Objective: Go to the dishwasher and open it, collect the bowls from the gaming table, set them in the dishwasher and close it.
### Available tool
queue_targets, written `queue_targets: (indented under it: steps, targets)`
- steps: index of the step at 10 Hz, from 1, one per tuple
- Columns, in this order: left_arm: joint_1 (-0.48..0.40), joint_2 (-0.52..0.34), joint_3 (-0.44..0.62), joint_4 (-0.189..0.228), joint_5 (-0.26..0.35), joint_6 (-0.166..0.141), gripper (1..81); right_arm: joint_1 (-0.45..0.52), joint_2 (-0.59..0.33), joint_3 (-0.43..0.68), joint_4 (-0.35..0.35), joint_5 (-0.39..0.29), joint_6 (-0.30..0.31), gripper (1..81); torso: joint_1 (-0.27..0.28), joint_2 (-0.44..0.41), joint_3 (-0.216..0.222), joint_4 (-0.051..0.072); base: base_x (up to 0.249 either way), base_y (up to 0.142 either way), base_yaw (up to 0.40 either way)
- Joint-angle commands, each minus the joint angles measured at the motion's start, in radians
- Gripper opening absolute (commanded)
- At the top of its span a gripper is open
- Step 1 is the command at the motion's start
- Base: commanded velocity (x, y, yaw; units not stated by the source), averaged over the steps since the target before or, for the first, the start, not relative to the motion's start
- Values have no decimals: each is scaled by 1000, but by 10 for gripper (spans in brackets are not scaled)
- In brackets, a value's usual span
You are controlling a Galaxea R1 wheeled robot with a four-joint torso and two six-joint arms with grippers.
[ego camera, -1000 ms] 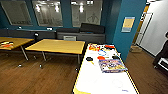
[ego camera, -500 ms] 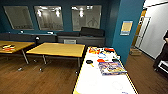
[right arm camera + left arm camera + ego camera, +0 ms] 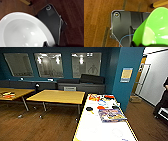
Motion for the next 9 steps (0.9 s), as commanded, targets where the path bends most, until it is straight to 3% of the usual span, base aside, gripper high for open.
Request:
queue_targets:
  steps: [1,2,3,4,5,6,7,8,9]
  targets:
    - [36,85,-91,-30,18,2,10,37,-30,5,-24,-56,-4,10,0,0,0,0,0,0,0]
    - [61,101,-103,-84,15,28,10,38,-23,-9,-24,-59,-4,10,0,0,0,0,0,0,0]
    - [75,131,-154,-142,14,99,10,37,-15,-24,-24,-68,-4,10,0,0,0,0,0,0,0]
    - [90,182,-259,-234,3,192,10,38,-3,-41,-24,-70,-4,10,0,0,0,0,0,0,0]
    - [99,229,-358,-277,0,254,10,38,9,-55,-24,-85,-6,10,0,0,0,0,0,0,0]
    - [110,239,-381,-265,-32,274,10,40,26,-77,-25,-94,-9,10,0,0,0,0,0,0,0]
    - [133,234,-379,-231,-134,298,10,40,58,-127,-40,-117,-12,10,0,0,0,0,0,0,0]
    - [152,236,-384,-198,-221,298,10,37,86,-171,-68,-131,-10,10,-1,0,0,0,0,0,0]
    - [161,239,-393,-161,-244,298,10,37,103,-192,-76,-136,-13,10,-1,0,0,0,0,0,0]
